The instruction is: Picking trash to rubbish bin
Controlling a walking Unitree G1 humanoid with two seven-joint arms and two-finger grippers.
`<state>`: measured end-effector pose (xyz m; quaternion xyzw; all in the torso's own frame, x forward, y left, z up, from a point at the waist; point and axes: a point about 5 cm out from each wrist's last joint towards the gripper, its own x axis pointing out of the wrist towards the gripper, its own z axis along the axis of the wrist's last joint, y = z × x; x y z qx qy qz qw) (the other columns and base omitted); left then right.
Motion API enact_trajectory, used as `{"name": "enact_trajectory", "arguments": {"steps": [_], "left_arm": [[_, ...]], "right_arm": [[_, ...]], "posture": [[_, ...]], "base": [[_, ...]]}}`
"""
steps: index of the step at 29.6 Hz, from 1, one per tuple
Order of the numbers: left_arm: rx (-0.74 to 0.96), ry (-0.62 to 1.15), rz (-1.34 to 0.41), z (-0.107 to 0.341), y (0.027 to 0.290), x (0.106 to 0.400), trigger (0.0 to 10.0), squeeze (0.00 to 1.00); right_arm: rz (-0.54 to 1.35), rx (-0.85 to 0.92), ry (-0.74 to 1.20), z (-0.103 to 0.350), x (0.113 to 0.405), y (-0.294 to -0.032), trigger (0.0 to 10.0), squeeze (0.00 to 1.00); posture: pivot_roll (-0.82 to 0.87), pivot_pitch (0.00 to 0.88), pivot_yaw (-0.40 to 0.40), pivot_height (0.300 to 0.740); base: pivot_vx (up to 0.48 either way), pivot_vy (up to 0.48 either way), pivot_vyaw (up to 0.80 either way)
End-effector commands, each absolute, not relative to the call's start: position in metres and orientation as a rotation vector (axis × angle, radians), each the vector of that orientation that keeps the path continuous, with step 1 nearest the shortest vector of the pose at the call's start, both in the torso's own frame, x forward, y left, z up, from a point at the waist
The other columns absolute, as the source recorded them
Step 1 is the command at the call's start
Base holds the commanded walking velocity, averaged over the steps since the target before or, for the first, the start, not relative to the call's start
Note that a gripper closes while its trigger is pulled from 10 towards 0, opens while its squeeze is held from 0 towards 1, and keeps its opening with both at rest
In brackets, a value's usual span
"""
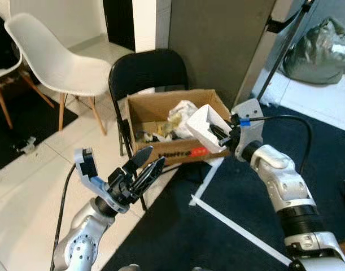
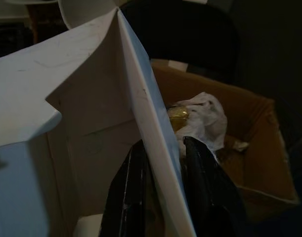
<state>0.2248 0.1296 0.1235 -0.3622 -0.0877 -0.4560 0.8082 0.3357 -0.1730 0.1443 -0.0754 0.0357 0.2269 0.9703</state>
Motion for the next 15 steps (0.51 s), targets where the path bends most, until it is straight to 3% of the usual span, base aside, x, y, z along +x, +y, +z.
{"name": "enact_trajectory", "arguments": {"steps": [1,15], "left_arm": [[-0.799,-0.162,-0.951,0.121,0.130,0.224,10.0,0.00],[-0.842,-0.143,-0.708,0.102,0.164,0.229,10.0,0.00]], "right_arm": [[0.437,-0.161,0.069,0.146,0.337,-0.179,10.0,0.00],[0.366,-0.179,0.048,0.155,0.345,-0.194,10.0,0.00]], "posture": [[0.01,0.000,-0.029,0.740],[0.01,0.000,-0.028,0.740]], "base": [[0.330,0.000,0.00],[0.035,0.000,0.00]]}}
